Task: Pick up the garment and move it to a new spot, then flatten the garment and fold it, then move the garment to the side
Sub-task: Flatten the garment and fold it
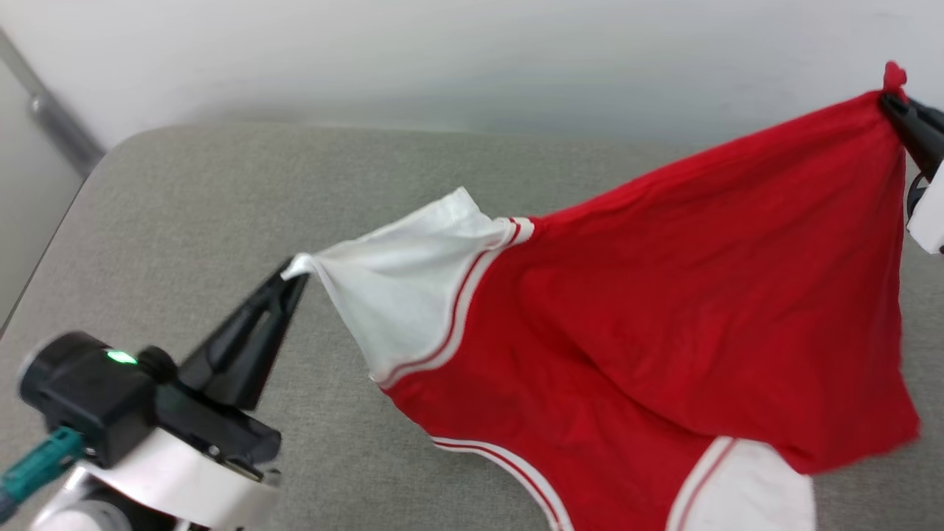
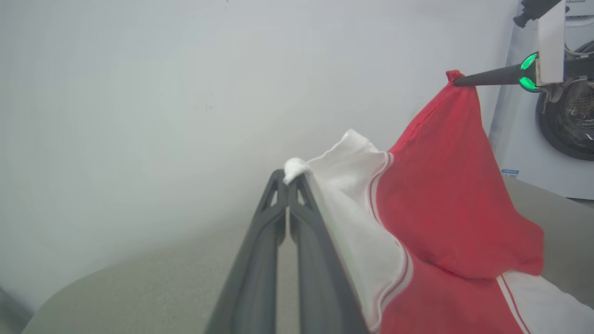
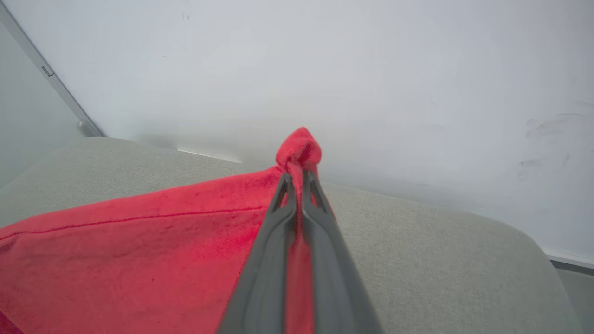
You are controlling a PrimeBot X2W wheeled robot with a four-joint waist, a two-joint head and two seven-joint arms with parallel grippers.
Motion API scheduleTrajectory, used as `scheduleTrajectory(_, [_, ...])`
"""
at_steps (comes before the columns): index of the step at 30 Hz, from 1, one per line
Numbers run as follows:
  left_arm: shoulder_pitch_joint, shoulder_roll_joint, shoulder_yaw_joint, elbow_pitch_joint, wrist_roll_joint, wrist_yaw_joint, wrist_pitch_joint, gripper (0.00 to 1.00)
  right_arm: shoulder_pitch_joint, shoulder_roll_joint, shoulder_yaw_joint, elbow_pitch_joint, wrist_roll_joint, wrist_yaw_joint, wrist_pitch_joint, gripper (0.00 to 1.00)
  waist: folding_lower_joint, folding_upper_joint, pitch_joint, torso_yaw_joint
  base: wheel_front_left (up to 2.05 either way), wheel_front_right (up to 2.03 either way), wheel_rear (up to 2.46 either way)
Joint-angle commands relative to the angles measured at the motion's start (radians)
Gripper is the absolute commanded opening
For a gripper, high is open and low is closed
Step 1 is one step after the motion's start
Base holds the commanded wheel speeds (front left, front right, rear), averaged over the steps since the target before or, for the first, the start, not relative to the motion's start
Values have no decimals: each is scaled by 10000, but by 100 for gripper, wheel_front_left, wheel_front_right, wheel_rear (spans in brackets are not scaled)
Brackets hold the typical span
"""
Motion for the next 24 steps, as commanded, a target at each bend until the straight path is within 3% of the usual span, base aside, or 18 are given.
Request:
scheduleTrajectory(1, [-290,121,238,-174,79,58,-79,0,-157,60,-69,-333,38,-3,-48,0,0,0,-315,-338,0,0,0])
scheduleTrajectory(14, [-1889,736,1827,-930,-371,231,122,0,-253,753,-394,-2464,282,-3,281,0,0,0,-705,-1252,0,0,0])
scheduleTrajectory(24, [-3751,989,2845,-980,-792,412,376,0,-495,1323,-759,-3667,332,-3,686,0,0,0,-200,-1722,0,0,0])
